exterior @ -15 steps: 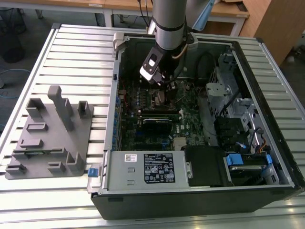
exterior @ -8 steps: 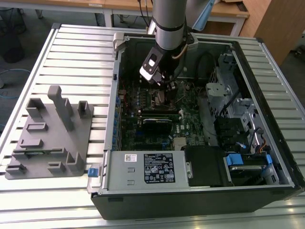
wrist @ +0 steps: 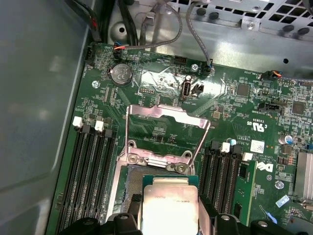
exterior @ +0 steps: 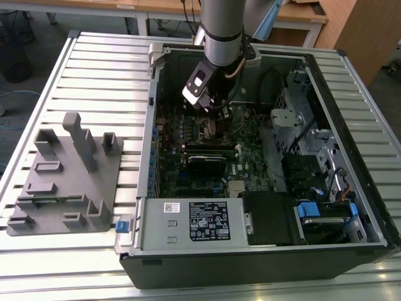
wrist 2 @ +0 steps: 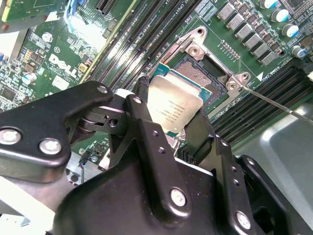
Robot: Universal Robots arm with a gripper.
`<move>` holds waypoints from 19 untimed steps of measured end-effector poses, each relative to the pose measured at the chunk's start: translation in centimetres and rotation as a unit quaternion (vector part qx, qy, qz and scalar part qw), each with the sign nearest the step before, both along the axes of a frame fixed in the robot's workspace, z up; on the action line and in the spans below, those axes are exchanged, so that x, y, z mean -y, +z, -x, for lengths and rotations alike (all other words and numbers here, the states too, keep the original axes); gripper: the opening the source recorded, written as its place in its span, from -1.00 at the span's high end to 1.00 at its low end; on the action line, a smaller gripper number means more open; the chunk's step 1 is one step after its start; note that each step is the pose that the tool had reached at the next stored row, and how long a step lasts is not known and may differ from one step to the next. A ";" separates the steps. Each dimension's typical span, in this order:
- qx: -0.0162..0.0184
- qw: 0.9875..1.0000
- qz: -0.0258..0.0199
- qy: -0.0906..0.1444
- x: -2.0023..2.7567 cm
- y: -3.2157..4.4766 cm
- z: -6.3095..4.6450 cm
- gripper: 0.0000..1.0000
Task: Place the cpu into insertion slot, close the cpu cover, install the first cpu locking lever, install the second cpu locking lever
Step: 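Place the cpu into insertion slot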
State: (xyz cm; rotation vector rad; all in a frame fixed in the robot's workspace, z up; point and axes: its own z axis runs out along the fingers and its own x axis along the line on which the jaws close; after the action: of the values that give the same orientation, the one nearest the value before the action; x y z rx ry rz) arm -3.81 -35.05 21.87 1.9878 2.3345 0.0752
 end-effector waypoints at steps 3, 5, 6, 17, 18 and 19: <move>0.000 1.000 0.000 0.000 0.00 0.00 0.0 -0.08; 0.000 1.000 0.000 0.000 0.00 -0.01 0.0 -0.08; 0.000 1.000 0.000 0.000 0.00 -0.01 0.0 -0.08; 0.000 0.999 0.000 -0.041 -0.01 -0.10 0.0 -0.08; 0.000 0.999 0.000 -0.050 0.00 -0.11 0.0 -0.08; 0.000 0.998 0.000 -0.057 0.00 -0.11 0.0 -0.08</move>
State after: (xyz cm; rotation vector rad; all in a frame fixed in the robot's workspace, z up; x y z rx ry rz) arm -3.81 -35.05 21.76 2.1161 2.2154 0.0685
